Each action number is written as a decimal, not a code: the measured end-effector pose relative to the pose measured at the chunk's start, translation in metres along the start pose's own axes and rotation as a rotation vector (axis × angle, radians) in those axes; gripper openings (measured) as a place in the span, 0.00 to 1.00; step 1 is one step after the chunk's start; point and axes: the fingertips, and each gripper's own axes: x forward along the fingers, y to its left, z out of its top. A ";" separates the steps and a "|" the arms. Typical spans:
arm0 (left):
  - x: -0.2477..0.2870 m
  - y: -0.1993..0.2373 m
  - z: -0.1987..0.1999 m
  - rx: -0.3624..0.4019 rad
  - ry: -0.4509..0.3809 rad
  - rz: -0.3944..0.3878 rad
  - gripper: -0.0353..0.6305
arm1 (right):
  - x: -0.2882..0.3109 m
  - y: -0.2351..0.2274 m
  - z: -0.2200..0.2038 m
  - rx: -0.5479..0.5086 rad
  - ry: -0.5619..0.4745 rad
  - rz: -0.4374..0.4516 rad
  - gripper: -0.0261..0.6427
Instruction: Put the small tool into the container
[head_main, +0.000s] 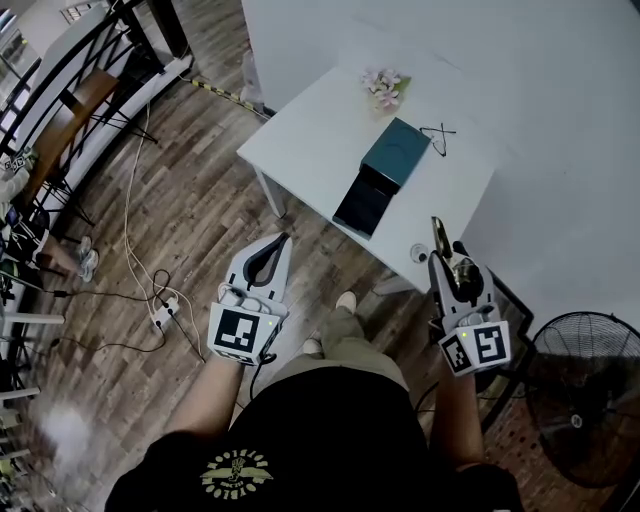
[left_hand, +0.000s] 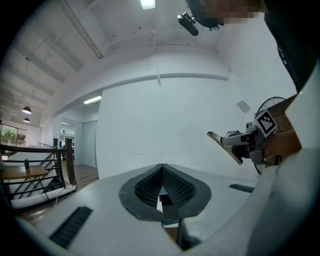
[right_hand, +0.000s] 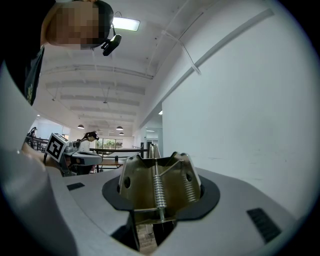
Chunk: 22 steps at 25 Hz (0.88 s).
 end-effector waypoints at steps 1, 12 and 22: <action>0.001 0.000 0.000 -0.001 0.001 0.001 0.06 | 0.001 -0.001 -0.001 0.002 0.000 0.002 0.30; -0.012 0.008 -0.005 -0.012 0.015 0.031 0.06 | 0.009 0.011 -0.003 0.011 -0.006 0.034 0.30; -0.011 0.012 -0.020 -0.031 0.043 0.026 0.06 | 0.012 0.014 -0.011 0.014 0.019 0.032 0.30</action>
